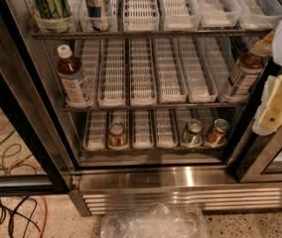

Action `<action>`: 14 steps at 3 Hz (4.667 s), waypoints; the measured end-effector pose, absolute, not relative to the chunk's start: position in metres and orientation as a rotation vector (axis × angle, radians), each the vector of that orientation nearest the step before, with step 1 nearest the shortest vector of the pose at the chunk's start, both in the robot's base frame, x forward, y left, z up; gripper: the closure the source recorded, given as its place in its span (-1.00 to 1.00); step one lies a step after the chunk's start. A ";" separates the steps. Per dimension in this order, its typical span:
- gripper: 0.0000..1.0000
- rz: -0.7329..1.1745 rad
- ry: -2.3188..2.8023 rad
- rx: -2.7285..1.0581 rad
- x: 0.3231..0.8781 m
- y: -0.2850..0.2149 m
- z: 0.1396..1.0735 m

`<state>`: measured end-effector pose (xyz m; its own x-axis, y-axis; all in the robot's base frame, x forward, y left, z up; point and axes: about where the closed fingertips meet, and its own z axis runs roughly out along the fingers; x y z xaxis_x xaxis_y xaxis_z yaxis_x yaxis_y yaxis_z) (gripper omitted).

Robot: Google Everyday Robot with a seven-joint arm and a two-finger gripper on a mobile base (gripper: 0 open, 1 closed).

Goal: Pick blue plastic bottle from middle shelf of fridge

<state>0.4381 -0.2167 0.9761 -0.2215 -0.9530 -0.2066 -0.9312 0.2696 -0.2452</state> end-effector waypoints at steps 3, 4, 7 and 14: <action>-1.00 -0.045 2.194 -1.571 0.429 -0.199 0.956; -1.00 0.106 2.110 -1.521 0.414 -0.164 0.913; -1.00 0.174 2.031 -1.384 0.426 -0.139 0.904; -1.00 0.426 1.827 -0.782 0.460 -0.035 0.777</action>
Offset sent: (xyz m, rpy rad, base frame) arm 0.0109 0.0069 -0.0098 0.0465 -0.0756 -0.0447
